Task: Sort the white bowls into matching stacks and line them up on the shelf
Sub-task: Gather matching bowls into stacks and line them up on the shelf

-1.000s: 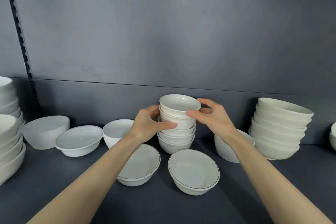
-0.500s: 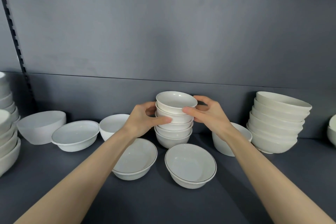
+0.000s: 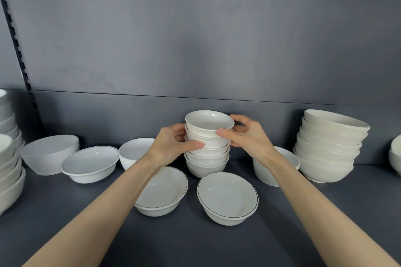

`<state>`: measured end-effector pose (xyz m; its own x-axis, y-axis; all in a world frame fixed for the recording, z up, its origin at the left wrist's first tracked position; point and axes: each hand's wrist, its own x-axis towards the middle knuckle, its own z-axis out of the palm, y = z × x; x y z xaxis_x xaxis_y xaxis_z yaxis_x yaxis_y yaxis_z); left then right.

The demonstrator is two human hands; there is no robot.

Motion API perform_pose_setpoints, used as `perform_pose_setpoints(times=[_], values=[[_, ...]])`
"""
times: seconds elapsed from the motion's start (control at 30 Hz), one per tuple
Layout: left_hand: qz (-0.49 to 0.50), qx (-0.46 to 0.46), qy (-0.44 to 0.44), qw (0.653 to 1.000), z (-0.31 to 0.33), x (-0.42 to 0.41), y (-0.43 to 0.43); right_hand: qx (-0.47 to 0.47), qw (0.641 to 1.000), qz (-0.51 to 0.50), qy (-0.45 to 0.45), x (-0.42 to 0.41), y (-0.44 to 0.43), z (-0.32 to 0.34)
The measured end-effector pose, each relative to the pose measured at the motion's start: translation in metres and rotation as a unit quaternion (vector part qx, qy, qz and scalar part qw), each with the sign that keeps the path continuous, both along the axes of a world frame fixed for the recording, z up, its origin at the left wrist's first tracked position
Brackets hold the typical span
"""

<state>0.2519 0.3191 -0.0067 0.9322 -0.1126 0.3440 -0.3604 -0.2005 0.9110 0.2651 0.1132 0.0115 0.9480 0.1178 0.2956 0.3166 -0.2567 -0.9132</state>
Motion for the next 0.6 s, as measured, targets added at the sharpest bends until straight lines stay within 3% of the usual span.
perform_pose_setpoints(times=[0.1, 0.33, 0.6], values=[[0.005, 0.031, 0.005, 0.999, -0.001, 0.003, 0.002, -0.028, 1.000, 0.002, -0.005, 0.000, -0.001, 0.002], [0.121, 0.158, -0.024, 0.980, 0.002, -0.009, 0.003, -0.152, 0.987, -0.023, -0.037, -0.015, -0.004, 0.016], [0.154, 0.271, -0.065, 0.948, -0.007, -0.075, 0.020, -0.227, 0.971, -0.059, -0.050, -0.079, -0.016, -0.001]])
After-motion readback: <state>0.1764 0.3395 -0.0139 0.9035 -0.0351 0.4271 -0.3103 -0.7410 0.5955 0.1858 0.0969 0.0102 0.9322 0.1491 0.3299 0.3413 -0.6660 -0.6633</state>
